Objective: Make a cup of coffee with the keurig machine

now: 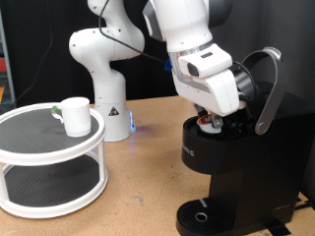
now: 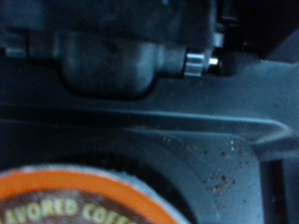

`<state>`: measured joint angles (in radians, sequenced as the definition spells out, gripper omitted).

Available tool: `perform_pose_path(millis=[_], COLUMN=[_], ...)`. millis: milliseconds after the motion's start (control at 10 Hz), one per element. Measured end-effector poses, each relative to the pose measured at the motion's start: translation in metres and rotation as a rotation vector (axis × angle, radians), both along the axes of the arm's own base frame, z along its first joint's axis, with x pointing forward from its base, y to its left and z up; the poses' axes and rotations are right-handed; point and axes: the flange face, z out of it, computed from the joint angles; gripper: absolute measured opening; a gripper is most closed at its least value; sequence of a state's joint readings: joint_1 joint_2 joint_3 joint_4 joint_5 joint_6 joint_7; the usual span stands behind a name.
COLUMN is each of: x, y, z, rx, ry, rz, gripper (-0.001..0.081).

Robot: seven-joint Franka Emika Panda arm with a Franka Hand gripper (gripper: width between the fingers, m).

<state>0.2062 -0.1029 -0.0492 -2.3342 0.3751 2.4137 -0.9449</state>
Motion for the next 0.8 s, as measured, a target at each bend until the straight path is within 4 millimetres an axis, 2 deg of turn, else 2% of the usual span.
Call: perform_pose_path(millis=[200, 300, 400, 500, 600, 700, 800], x=[0.0003, 0.0009, 0.0026, 0.0056, 0.0067, 0.0070, 0.0068], y=[0.0005, 0.0005, 0.0005, 0.0007, 0.0004, -0.0006, -0.0028], z=[-0.0009, -0.0047, -0.0075, -0.0069, -0.0063, -0.0057, -0.0042], rx=[-0.003, -0.005, -0.007, -0.007, -0.006, 0.003, 0.020], ry=[0.003, 0.010, 0.010, 0.002, -0.002, -0.004, -0.005], rz=[-0.002, -0.002, -0.004, -0.006, -0.009, -0.014, -0.018], gripper=[0.0437, 0.0559, 0.0559, 0.0721, 0.0721, 0.0792, 0.0792])
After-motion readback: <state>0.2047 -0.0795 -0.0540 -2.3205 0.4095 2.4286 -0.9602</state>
